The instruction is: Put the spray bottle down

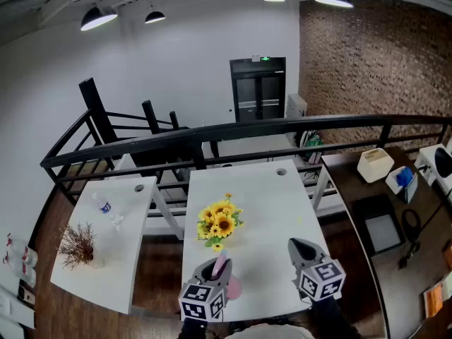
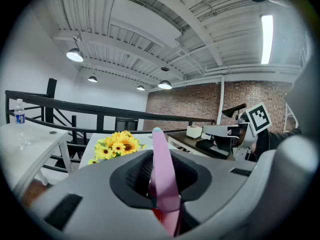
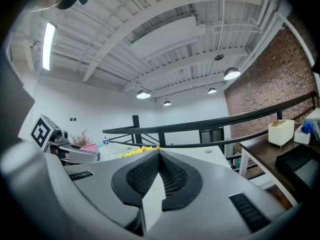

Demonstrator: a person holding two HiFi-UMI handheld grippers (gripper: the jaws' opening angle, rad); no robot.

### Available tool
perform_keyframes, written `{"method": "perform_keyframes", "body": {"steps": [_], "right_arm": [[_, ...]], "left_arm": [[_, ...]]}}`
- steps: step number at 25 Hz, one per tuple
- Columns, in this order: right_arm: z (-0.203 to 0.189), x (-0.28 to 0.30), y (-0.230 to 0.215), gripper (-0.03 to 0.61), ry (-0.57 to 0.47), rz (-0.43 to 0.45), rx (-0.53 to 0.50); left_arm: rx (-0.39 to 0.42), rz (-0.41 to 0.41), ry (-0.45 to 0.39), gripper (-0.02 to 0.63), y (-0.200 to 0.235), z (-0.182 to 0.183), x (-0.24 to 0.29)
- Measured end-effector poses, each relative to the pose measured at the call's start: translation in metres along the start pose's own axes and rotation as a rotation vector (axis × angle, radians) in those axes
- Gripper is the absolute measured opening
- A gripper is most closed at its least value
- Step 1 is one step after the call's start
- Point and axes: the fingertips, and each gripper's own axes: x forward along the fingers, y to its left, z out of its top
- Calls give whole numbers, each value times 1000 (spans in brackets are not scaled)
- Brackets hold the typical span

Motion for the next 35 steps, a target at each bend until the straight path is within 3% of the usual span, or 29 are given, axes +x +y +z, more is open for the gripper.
{"method": "perform_keyframes", "body": {"steps": [8, 13, 35], "right_arm": [[-3, 6, 2, -21, 6, 2, -7], [-6, 7, 0, -21, 20, -3, -7], [-11, 4, -11, -21, 35, -37, -12]], "left_arm": [[107, 158, -7, 67, 55, -14, 3], [137, 211, -46, 67, 80, -14, 11], [171, 258, -104, 69, 95, -30, 32]]}}
